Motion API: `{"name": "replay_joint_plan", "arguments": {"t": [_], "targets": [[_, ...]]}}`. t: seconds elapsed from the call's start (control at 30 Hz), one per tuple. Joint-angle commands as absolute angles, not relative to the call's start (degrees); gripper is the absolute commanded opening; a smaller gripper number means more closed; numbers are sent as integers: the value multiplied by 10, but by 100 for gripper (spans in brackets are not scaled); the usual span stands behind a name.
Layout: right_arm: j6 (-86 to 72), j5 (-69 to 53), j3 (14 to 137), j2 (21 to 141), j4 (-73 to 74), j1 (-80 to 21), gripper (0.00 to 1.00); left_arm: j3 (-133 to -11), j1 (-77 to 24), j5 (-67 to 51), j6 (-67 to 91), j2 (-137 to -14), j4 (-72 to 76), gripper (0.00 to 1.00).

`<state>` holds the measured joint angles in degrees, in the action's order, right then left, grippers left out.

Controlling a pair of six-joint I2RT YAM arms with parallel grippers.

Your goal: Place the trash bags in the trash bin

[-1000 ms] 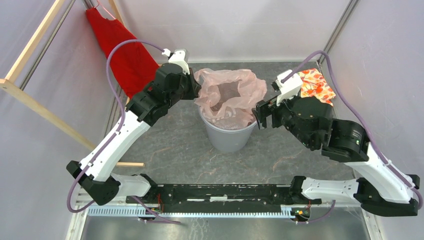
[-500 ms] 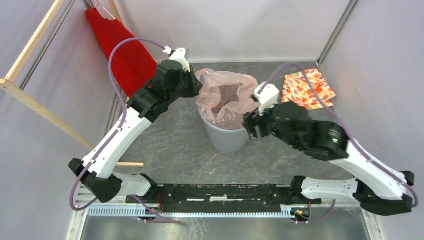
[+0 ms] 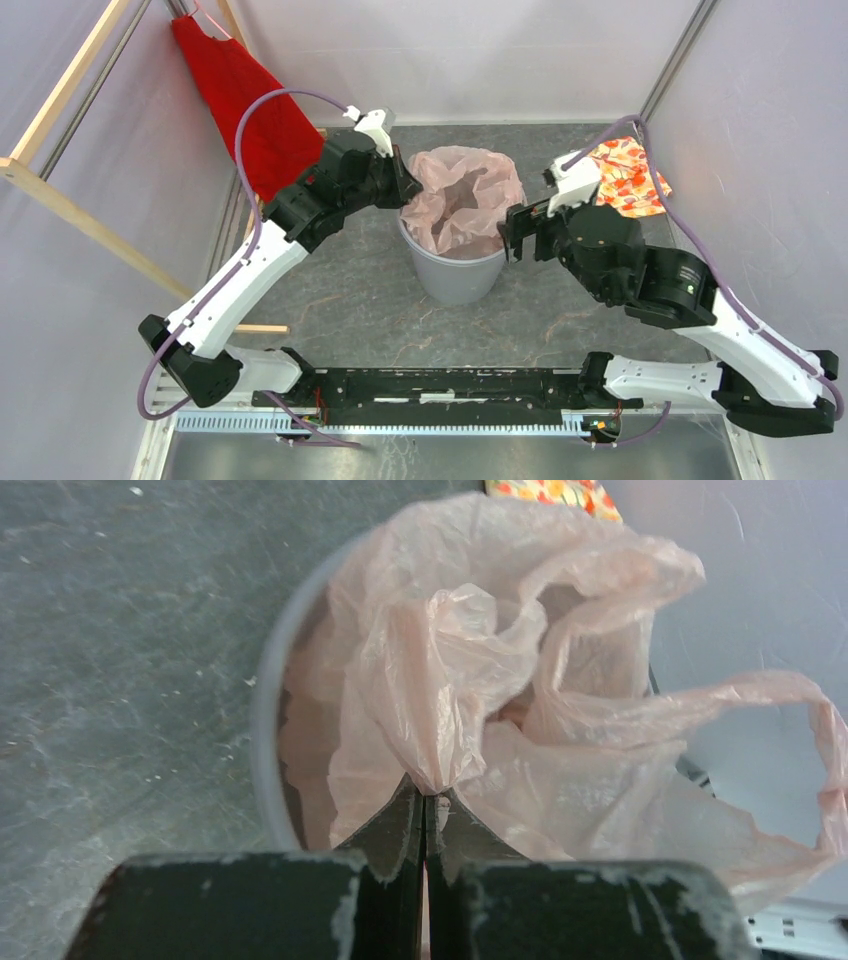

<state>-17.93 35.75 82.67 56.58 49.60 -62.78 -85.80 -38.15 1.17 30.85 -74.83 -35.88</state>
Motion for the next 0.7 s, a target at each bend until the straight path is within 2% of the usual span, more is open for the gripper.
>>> {"name": "replay_joint_plan", "arguments": {"t": [0.0, 0.1, 0.43, 0.67], "targets": [[-220, 448, 827, 568, 447, -628, 98, -836, -409, -8, 350, -726, -321, 2], [-221, 485, 842, 595, 454, -625, 98, -821, -425, -2, 358, -724, -311, 2], [-204, 384, 837, 650, 388, -615, 96, -820, -434, 71, 352, -697, -318, 2], [-198, 392, 881, 682, 407, -615, 95, -831, -434, 115, 337, -683, -332, 2]]}}
